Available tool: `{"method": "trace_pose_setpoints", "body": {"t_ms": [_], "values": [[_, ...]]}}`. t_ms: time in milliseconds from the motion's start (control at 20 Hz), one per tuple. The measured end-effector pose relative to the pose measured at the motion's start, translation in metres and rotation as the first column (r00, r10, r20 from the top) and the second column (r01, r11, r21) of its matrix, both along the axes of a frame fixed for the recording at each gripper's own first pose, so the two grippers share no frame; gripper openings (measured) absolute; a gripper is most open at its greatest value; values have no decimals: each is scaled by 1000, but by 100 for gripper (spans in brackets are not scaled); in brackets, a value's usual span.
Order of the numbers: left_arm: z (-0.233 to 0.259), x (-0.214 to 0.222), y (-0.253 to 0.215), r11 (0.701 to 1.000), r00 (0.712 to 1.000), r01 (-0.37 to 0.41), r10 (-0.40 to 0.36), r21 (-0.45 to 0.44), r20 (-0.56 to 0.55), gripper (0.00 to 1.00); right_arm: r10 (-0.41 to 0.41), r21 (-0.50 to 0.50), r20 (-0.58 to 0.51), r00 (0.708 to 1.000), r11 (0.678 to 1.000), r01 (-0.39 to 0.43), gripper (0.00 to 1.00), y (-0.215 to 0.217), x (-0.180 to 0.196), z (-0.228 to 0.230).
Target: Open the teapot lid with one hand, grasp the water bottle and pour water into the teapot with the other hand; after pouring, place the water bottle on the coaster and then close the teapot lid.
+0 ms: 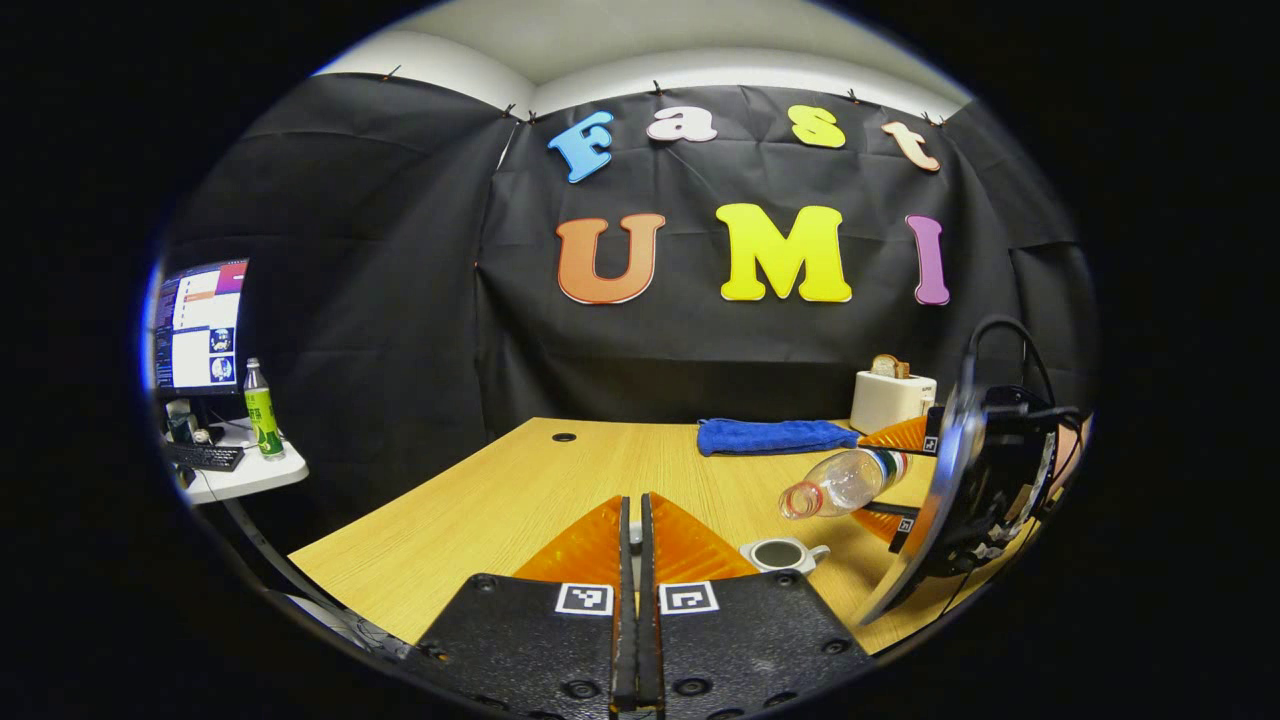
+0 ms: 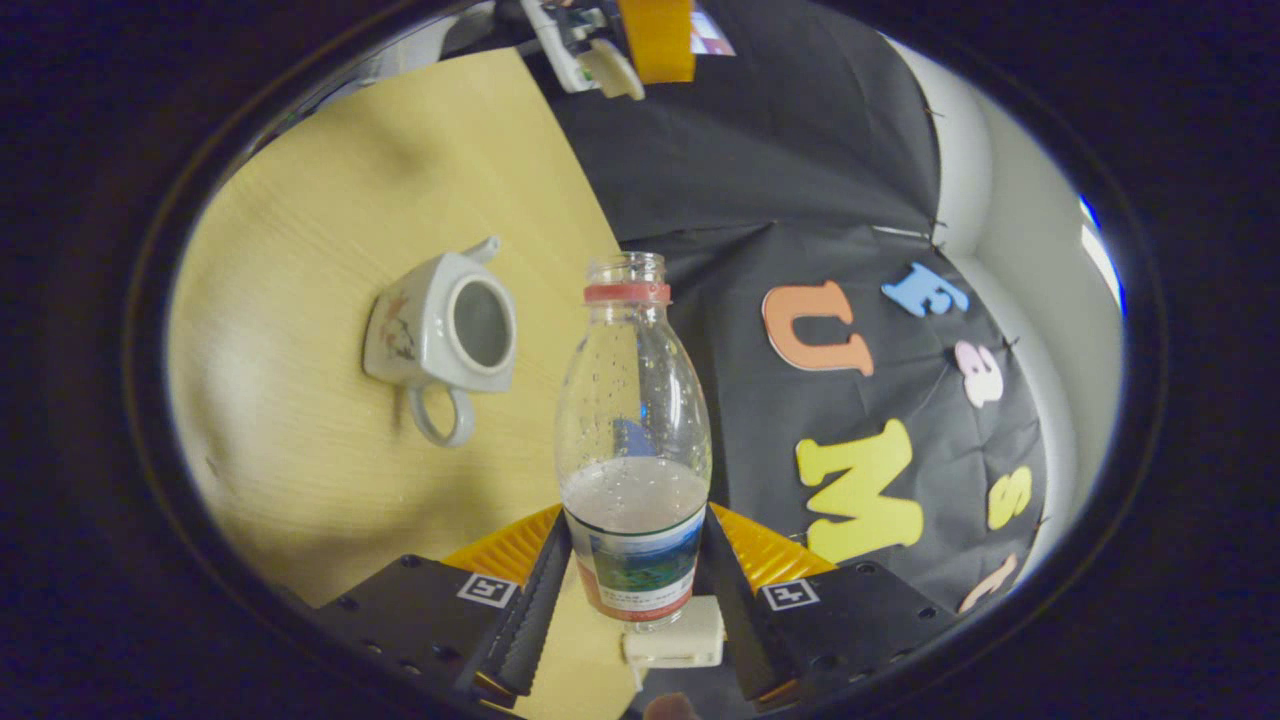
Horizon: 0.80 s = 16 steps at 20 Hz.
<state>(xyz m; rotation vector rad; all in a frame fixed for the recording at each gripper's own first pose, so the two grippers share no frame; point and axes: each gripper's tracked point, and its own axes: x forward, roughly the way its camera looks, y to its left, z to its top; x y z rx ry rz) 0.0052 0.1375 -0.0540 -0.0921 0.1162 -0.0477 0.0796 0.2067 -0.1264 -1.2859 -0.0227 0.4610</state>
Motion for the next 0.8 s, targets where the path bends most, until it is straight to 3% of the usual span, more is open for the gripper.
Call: {"method": "trace_pose_setpoints", "body": {"t_ms": [100, 200, 300, 400, 650, 800], "values": [[1, 0, -3, 1000, 1000, 6, -6, 2, 2, 3, -22, 178, -98, 995, 983, 39, 75, -1, -4, 5], [2, 0, -10, 1000, 1000, 16, -16, -6, 4, 3, -18, 355, -205, 979, 930, 91, 75, -3, -9, 6], [1, 2, -23, 999, 999, 43, -43, -25, 2, 3, 11, 516, -294, 956, 844, 149, 73, -6, -11, 13], [2, 3, -31, 998, 998, 57, -57, -9, 1, 3, 33, 642, -347, 937, 737, 212, 74, -17, -6, 33], [0, 4, -46, 996, 996, 84, -84, 9, -6, 3, 57, 799, -404, 913, 508, 322, 74, -45, 40, 67], [0, 3, -46, 996, 996, 84, -83, 22, -6, 3, 56, 820, -435, 899, 436, 370, 73, -49, 70, 60]]}}
